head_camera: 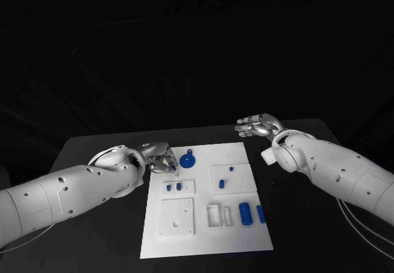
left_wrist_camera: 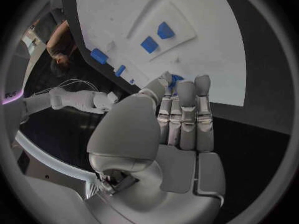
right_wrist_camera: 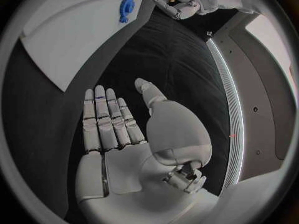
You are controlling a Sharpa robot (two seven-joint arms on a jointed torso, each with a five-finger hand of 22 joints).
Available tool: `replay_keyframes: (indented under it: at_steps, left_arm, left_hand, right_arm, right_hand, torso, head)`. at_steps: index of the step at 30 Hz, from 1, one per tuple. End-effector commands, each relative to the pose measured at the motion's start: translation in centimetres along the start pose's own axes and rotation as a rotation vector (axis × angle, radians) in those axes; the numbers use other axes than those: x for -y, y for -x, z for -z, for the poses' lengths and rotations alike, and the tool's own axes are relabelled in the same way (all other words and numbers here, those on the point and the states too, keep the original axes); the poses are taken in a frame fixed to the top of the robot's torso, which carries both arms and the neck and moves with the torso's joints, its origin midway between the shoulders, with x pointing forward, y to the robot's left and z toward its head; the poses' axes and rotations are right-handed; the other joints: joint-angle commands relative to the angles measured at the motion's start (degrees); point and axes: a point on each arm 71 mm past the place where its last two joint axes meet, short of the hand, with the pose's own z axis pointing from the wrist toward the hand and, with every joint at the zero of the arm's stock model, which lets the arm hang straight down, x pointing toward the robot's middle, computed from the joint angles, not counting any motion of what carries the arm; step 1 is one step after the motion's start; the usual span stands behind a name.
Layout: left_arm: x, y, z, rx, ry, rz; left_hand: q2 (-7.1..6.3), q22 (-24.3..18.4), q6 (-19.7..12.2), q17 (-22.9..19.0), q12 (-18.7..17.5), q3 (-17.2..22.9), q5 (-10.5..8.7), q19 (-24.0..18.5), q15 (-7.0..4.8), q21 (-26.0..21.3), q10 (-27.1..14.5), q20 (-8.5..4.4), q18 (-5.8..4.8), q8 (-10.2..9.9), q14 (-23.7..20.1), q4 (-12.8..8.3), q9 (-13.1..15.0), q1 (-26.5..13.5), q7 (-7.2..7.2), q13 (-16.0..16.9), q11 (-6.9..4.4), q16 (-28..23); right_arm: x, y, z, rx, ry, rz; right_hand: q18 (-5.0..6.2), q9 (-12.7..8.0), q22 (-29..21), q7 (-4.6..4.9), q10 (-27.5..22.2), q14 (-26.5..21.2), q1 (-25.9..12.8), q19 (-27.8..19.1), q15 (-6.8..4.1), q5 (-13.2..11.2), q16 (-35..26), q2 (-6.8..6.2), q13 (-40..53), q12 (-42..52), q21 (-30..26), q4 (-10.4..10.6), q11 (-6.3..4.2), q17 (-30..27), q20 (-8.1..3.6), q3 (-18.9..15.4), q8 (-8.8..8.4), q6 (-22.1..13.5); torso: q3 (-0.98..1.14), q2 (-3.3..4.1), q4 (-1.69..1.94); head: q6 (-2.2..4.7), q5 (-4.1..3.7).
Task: Assemble the parts on the task board
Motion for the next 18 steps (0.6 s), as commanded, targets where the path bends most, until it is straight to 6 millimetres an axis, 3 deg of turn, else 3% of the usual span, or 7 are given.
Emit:
replay_keyframes:
  at_steps: [1,11,18]
  left_arm:
    - [0.12,-0.35,-0.06,-0.018,-0.011,0.001]
    - [0.03,-0.83,0.0,-0.024,-0.013,0.002]
    - [0.01,-1.12,-0.02,-0.031,-0.013,0.002]
  left_hand:
    - [0.55,1.16,0.14,0.08,0.19,-0.01,0.38,-0.17,0.05,0.26,0.21,-0.28,0.82,0.16,0.26,0.3,0.1,0.22,0.28,-0.02,-0.02,-0.33]
    - [0.53,1.14,0.13,0.1,0.2,-0.02,0.39,-0.17,0.04,0.24,0.21,-0.28,0.83,0.16,0.27,0.34,0.11,0.27,0.27,-0.02,-0.04,-0.36]
    - [0.52,1.15,0.08,0.12,0.2,0.02,0.38,-0.17,0.05,0.21,0.16,-0.27,0.84,0.16,0.26,0.34,0.11,0.38,0.28,-0.02,-0.02,-0.42]
  right_arm:
    - [-0.14,-0.19,-0.02,-0.015,0.011,0.007]
    - [-0.23,-0.29,-0.03,-0.016,0.014,0.011]
    - [-0.29,-0.37,-0.04,-0.018,0.016,0.011]
  right_hand:
    - [-0.89,0.0,-0.07,-0.03,0.04,-0.34,-0.47,0.17,0.0,0.04,-0.27,-0.25,-0.09,-0.23,0.07,-0.01,-0.24,-0.09,-0.04,0.22,-0.19,0.49]
    - [-0.87,0.0,-0.06,-0.02,0.08,-0.36,-0.39,0.21,0.0,-0.05,-0.28,-0.2,-0.1,-0.24,0.07,-0.21,-0.27,-0.09,-0.05,0.51,-0.19,0.53]
    - [-0.87,0.0,-0.06,-0.02,0.08,-0.36,-0.39,0.21,0.0,-0.05,-0.28,-0.2,-0.1,-0.24,0.07,-0.21,-0.27,-0.09,-0.05,0.51,-0.19,0.53]
  torso:
    - [0.07,-0.01,0.0]
    - [0.15,-0.05,0.0]
    - [0.09,-0.01,-0.01]
  head:
    - [-0.16,0.05]
    - [-0.09,0.15]
    - [-0.06,0.17]
